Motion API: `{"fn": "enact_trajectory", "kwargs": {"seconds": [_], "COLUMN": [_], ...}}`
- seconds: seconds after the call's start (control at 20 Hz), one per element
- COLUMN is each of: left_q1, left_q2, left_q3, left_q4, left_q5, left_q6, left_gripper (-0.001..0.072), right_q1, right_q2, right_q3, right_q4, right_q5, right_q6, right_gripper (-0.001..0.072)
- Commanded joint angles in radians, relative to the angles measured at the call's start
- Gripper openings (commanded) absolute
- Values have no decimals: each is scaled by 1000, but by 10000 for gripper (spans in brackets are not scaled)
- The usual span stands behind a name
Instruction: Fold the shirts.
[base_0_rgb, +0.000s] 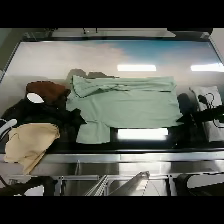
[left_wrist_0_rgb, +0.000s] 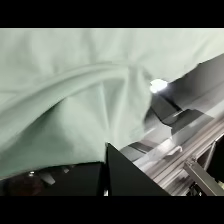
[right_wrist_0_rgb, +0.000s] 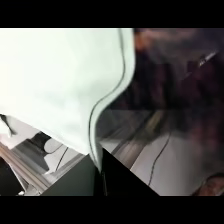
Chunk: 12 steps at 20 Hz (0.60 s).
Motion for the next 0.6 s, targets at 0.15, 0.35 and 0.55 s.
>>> {"fn": "enact_trajectory", "kwargs": {"seconds": [0.15, 0.35, 0.55], "left_q1": [117, 172, 176], "left_q2": [1, 1, 1], "left_q3": [167, 167, 168], "left_q4": [33, 34, 49], "left_q5": [-127, -151, -154], "left_q6": [-7, -6, -6], "left_gripper": [20, 20, 19], "right_q1": [-34, -34, -33], "right_q2": [42, 42, 42], "right_q3": [139, 156, 156], "right_q4": [24, 26, 47], "right_q5": [26, -13, -26], "right_q6": [50, 50, 49], "right_gripper": [23, 23, 23]}}
